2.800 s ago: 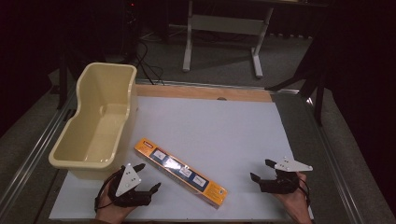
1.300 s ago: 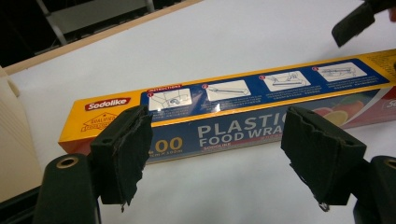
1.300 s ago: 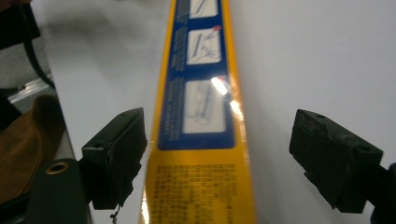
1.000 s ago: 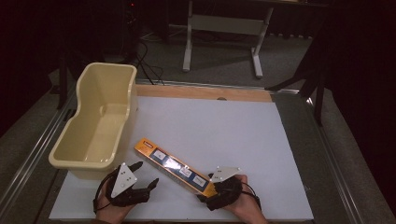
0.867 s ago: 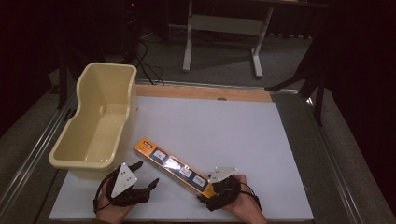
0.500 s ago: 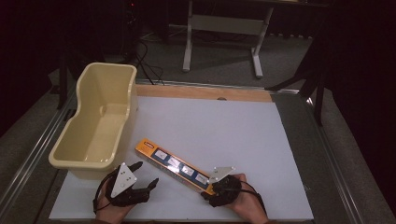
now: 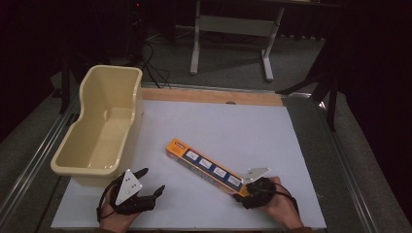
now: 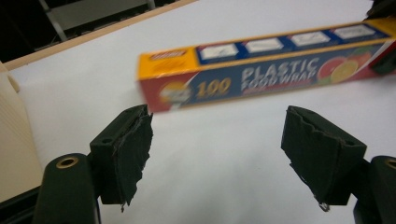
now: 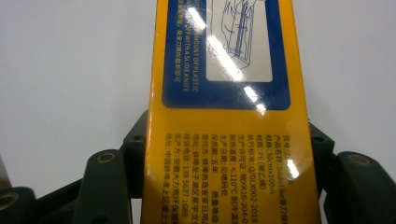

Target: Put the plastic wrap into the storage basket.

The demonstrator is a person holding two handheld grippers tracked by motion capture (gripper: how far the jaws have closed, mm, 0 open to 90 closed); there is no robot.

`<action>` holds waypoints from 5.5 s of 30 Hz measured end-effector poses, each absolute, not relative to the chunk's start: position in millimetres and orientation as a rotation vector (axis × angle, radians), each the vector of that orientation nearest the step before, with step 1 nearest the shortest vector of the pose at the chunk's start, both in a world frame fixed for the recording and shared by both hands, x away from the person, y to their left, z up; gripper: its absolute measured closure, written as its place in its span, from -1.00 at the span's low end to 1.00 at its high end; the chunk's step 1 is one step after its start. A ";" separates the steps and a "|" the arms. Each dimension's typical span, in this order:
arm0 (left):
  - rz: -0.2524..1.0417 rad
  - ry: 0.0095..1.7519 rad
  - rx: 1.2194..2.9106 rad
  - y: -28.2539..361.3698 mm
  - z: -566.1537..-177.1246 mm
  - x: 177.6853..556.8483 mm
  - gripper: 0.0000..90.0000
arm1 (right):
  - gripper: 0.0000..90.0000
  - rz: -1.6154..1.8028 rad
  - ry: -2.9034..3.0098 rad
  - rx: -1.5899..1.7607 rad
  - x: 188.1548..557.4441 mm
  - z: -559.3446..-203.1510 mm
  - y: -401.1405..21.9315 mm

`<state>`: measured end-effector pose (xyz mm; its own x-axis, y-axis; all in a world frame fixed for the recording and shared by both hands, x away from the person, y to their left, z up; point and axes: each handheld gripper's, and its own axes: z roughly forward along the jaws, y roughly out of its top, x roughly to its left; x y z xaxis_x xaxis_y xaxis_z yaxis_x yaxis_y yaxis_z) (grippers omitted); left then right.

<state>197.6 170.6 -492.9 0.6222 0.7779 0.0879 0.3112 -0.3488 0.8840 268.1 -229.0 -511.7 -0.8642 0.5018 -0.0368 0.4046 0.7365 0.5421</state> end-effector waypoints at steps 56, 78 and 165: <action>0.618 0.900 1.932 171.3 -494.6 200.5 -0.46 | -0.22 0.212 3.048 0.822 362.3 -500.9 -141.8; 0.618 0.907 1.930 172.1 -494.7 200.8 -0.46 | -0.12 0.012 3.071 1.099 368.3 -494.8 -120.5; 0.600 0.901 1.928 173.1 -496.7 201.5 -0.47 | -0.12 1.639 2.673 1.997 461.6 -365.3 -3.0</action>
<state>201.5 173.1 -496.7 0.6171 0.7852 0.0509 0.3502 -0.3320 0.8759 461.6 -3.0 -365.3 -0.3081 0.4702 0.8270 0.9503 0.1117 0.2905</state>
